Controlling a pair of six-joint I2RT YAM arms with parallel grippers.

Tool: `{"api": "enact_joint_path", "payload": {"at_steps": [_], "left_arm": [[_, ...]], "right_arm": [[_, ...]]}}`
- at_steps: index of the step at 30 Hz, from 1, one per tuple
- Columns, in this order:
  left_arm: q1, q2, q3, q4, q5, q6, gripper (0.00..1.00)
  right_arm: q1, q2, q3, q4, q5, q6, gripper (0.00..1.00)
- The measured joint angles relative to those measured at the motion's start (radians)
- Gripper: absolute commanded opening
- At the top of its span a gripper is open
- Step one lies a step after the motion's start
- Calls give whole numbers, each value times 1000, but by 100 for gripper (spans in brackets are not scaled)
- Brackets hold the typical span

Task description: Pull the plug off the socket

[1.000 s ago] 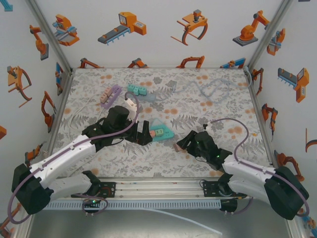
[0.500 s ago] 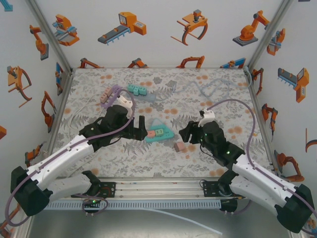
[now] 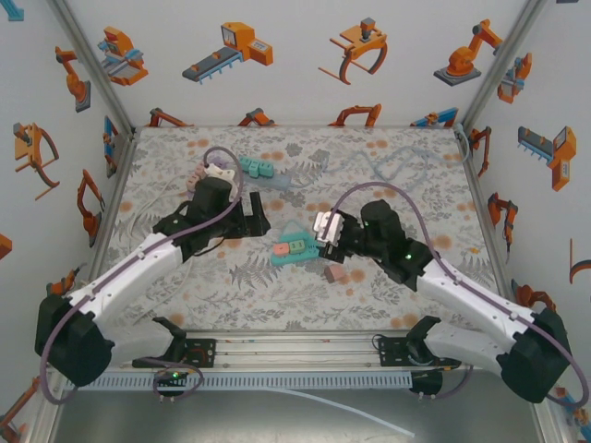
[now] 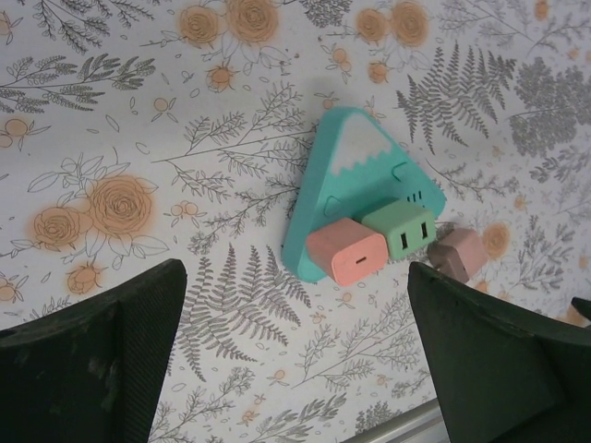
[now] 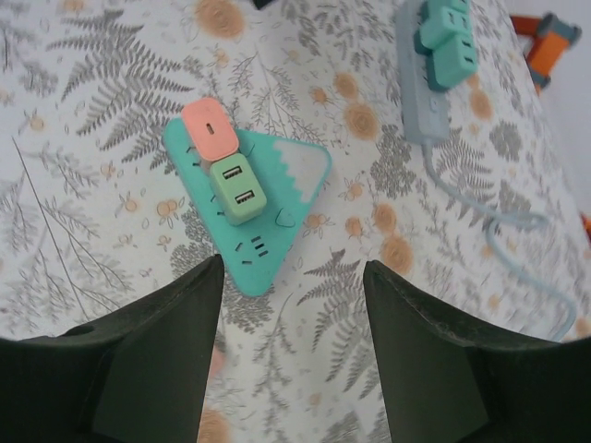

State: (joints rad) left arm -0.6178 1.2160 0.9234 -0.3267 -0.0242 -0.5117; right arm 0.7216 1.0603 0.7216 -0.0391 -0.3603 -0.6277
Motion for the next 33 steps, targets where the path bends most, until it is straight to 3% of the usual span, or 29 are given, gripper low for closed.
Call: {"api": "enact_joint_path", "payload": {"at_steps": [4,10,18,27,33], "left_arm": [[24,84,35,22,30,1,97],[74,217,71,90,89,5,97],[89,381,134,146,186,27,97],[82,464,135,194,266,39,100],[52,520,135,196,292,48,83]], "right_arm": [[0,128,100,-60,-80,-165,56],[0,299,193,-97,-167,-278,53],[-1,471,226,-114,-237,-316,50],[-1,554,226,-74,-261,-314,46],[-1,586,226,-42,-256,-312,43]]}}
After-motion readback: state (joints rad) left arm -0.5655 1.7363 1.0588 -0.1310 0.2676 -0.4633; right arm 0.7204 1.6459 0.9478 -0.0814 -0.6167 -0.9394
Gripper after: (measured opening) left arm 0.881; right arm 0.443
